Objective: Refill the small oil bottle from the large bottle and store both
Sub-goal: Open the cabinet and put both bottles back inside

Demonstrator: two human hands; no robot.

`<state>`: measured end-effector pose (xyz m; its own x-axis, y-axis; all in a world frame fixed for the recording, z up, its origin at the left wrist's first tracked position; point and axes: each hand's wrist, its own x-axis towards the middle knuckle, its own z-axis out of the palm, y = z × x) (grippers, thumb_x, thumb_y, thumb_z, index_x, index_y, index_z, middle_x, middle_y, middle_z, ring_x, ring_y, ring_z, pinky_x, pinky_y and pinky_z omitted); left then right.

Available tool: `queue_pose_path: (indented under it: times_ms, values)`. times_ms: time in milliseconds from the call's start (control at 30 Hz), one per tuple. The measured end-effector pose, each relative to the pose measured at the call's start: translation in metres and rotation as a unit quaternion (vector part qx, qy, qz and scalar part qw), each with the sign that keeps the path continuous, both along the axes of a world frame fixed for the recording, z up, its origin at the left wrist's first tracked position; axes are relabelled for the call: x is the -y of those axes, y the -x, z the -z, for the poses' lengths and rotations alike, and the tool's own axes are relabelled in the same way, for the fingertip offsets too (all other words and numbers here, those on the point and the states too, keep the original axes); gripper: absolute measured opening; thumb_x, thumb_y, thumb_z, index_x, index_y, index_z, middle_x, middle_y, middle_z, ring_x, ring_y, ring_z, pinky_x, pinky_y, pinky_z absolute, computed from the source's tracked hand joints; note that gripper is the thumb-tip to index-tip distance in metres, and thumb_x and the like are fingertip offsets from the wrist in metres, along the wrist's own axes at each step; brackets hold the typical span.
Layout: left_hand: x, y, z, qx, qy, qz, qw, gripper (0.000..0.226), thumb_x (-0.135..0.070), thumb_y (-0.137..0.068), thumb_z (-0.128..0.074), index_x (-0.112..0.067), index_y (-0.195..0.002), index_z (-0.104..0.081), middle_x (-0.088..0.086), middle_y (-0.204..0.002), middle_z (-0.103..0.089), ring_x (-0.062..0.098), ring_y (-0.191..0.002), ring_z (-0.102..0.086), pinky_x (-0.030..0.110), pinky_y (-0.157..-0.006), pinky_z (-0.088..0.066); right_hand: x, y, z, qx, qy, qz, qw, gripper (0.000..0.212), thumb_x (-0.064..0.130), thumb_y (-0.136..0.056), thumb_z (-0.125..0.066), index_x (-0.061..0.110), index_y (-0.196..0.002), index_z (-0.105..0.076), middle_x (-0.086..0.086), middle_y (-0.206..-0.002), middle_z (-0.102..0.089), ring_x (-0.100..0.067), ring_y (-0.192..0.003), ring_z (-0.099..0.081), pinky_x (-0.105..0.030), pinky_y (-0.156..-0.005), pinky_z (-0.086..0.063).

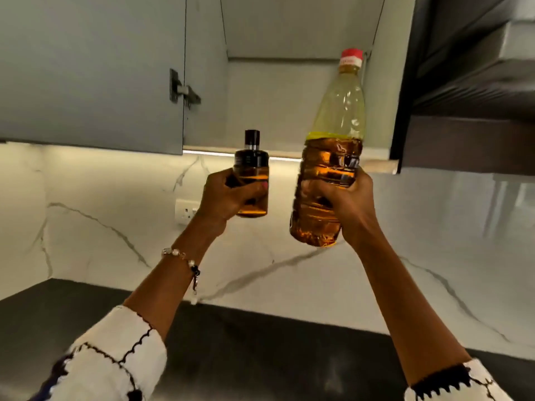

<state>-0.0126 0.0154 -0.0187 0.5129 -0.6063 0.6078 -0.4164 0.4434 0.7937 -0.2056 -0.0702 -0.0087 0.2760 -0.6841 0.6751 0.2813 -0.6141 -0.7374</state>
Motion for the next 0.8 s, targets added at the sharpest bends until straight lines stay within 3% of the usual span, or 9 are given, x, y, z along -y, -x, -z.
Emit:
queue_pose_path:
  times_ms: [233, 333, 467, 600, 700, 800]
  values:
    - [0.026, -0.012, -0.092, 0.009, 0.059, 0.024, 0.998, 0.029, -0.017, -0.071, -0.082, -0.013, -0.097, -0.070, 0.004, -0.091, -0.071, 0.018, -0.085, -0.068, 0.032, -0.075, -0.056, 0.011, -0.007, -0.100, 0.038, 0.065, -0.001, 0.997, 0.051, 0.005, -0.065, -0.080, 0.011, -0.112, -0.059, -0.010, -0.098, -0.071, -0.024, -0.081, -0.072, -0.032, -0.064, -0.058]
    - [0.048, -0.023, -0.119, -0.011, 0.068, 0.027, 0.997, 0.039, -0.023, -0.066, -0.085, -0.011, -0.101, -0.070, 0.008, -0.096, -0.071, 0.026, -0.090, -0.069, 0.043, -0.080, -0.058, 0.029, -0.021, -0.130, 0.052, 0.065, 0.015, 0.996, 0.056, 0.015, -0.061, -0.083, 0.016, -0.110, -0.057, -0.008, -0.097, -0.070, -0.023, -0.079, -0.072, -0.038, -0.066, -0.060]
    - [0.082, -0.040, -0.146, -0.024, 0.055, 0.034, 0.998, 0.044, -0.026, -0.065, -0.085, -0.014, -0.104, -0.069, 0.007, -0.100, -0.071, 0.024, -0.092, -0.068, 0.040, -0.083, -0.056, 0.060, -0.044, -0.161, 0.045, 0.076, 0.073, 0.993, 0.078, 0.031, -0.045, -0.086, 0.017, -0.116, -0.054, -0.004, -0.098, -0.071, -0.022, -0.079, -0.072, -0.044, -0.071, -0.060]
    - [0.115, -0.053, -0.154, -0.034, 0.031, 0.056, 0.997, 0.036, -0.023, -0.069, -0.084, -0.016, -0.100, -0.068, 0.006, -0.098, -0.071, 0.017, -0.085, -0.067, 0.031, -0.075, -0.054, 0.091, -0.064, -0.172, 0.016, 0.074, 0.118, 0.990, 0.077, 0.030, -0.048, -0.087, 0.016, -0.116, -0.053, -0.003, -0.097, -0.069, -0.020, -0.079, -0.071, -0.043, -0.073, -0.060]
    - [0.137, -0.061, -0.154, -0.032, -0.003, 0.058, 0.998, 0.041, -0.022, -0.066, -0.086, -0.013, -0.101, -0.067, 0.007, -0.097, -0.071, 0.021, -0.086, -0.067, 0.036, -0.080, -0.055, 0.113, -0.077, -0.172, 0.000, 0.061, 0.134, 0.989, 0.092, 0.041, -0.035, -0.085, 0.017, -0.118, -0.052, -0.003, -0.098, -0.069, -0.021, -0.079, -0.071, -0.042, -0.072, -0.060]
    - [0.153, -0.067, -0.158, -0.045, -0.036, 0.080, 0.995, 0.047, -0.017, -0.067, -0.085, -0.007, -0.108, -0.064, 0.011, -0.096, -0.070, 0.022, -0.081, -0.067, 0.032, -0.067, -0.056, 0.136, -0.087, -0.168, -0.012, 0.053, 0.142, 0.988, 0.095, 0.045, -0.033, -0.084, 0.018, -0.118, -0.051, -0.004, -0.101, -0.068, -0.024, -0.082, -0.070, -0.044, -0.074, -0.060]
